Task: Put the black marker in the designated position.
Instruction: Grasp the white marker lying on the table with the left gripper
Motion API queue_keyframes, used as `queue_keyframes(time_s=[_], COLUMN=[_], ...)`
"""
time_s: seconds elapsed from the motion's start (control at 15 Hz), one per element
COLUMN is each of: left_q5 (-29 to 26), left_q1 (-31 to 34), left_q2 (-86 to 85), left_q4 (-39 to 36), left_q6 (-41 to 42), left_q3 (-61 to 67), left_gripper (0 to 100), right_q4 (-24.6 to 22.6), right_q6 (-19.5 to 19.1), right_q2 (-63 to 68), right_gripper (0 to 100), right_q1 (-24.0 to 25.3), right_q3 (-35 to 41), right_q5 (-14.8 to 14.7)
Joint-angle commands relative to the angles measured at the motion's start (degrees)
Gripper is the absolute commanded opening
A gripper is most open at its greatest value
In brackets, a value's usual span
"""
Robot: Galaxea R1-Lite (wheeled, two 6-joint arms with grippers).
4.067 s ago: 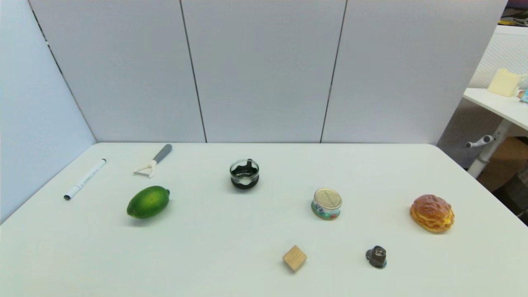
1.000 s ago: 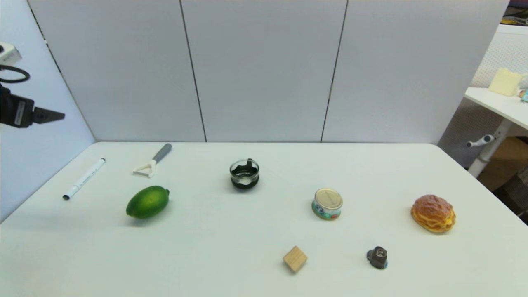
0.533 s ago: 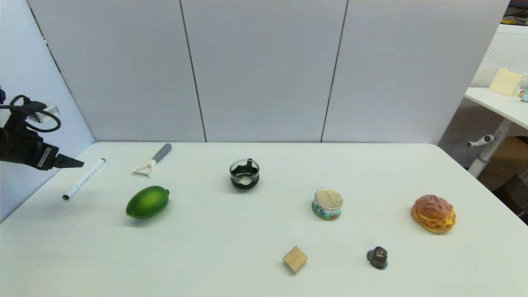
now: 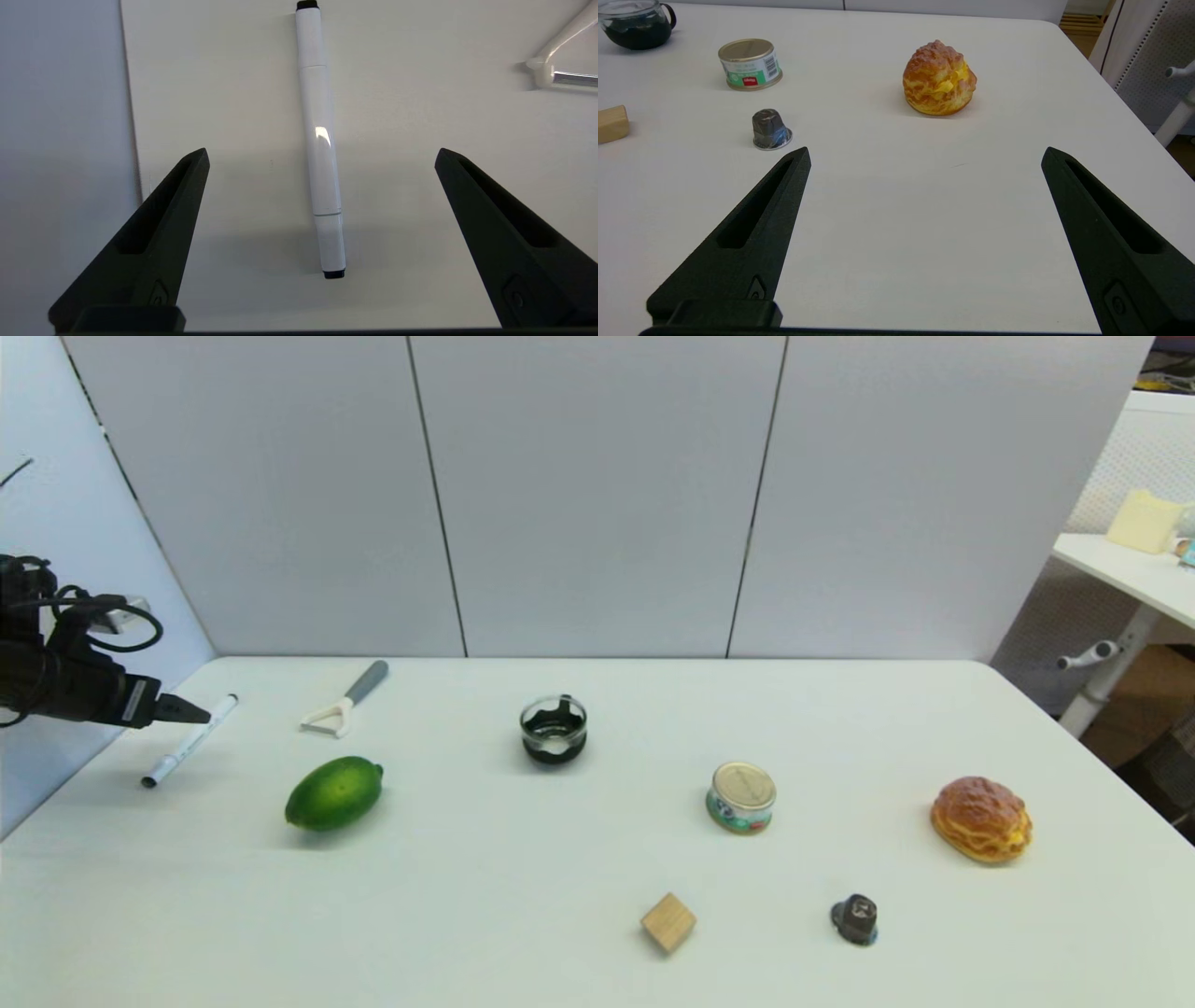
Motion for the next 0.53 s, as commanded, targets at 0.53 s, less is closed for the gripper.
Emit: queue_keyframes(time_s=[0.53], left_q5=[3.23], left_q1=[-3.35], left_q2=[4.35], left_q4=[0.11], left_q6=[-4.48], left_q3=[-0.19], left_gripper=[100], right_q4=[-0.05], right_q6=[-0.05], right_q2=[0.07], right_gripper=[100], right_q1=[0.01], right_q3=[0.0], right_q5=[0.02])
